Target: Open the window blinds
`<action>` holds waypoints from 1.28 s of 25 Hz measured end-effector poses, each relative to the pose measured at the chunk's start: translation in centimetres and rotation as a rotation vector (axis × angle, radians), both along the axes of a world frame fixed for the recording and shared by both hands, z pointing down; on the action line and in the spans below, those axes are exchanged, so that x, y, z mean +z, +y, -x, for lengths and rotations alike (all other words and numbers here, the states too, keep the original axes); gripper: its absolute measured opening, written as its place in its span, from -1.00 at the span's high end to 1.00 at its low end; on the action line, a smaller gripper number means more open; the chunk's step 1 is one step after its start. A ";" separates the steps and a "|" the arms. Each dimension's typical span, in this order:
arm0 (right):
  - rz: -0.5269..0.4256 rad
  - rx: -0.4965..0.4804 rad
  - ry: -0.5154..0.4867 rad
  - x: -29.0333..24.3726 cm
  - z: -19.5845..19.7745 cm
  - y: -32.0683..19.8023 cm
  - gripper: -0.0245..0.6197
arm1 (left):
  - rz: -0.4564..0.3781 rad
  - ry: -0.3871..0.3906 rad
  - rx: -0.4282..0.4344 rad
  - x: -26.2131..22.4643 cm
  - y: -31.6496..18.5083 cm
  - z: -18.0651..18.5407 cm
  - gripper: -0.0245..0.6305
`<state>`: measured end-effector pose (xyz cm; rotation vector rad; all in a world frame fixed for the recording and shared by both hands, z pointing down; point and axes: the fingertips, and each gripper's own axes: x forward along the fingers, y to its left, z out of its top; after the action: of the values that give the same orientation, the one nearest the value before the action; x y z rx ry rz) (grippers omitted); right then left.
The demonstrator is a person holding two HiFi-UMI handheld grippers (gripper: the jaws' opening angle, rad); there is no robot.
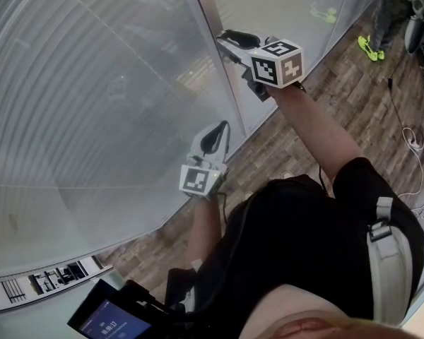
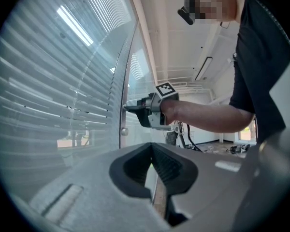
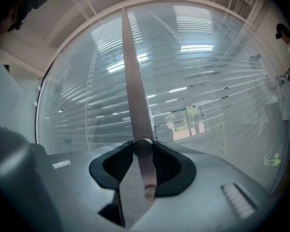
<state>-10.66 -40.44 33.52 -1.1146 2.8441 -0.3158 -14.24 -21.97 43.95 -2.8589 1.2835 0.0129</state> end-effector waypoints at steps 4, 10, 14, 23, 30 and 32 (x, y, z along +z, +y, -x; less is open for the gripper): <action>-0.006 -0.001 0.004 0.1 0.0 0.0 0.53 | 0.000 -0.005 0.006 0.0 -0.2 -0.3 0.92; -0.021 -0.035 0.017 -0.1 0.0 0.1 0.48 | 0.000 -0.003 -0.004 -0.3 -0.8 -0.3 0.92; -0.137 -0.037 0.123 -0.1 -0.3 0.6 0.31 | -0.010 -0.013 -0.002 -0.6 -1.1 -0.5 0.92; -0.632 -0.045 0.787 -0.8 0.9 2.3 0.26 | -0.005 -0.009 0.056 -0.3 -1.9 -3.2 0.92; -0.852 -0.049 1.088 0.0 1.9 2.0 0.25 | -0.004 -0.001 0.058 -1.4 -2.5 -3.9 0.92; -0.886 -0.058 1.137 0.2 2.2 1.6 0.25 | -0.006 -0.002 0.056 -1.5 -2.7 -4.0 0.92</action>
<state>-12.88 -38.80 33.76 -1.1400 3.0356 1.9296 -10.23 -24.62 42.46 -2.8879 1.2005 0.0151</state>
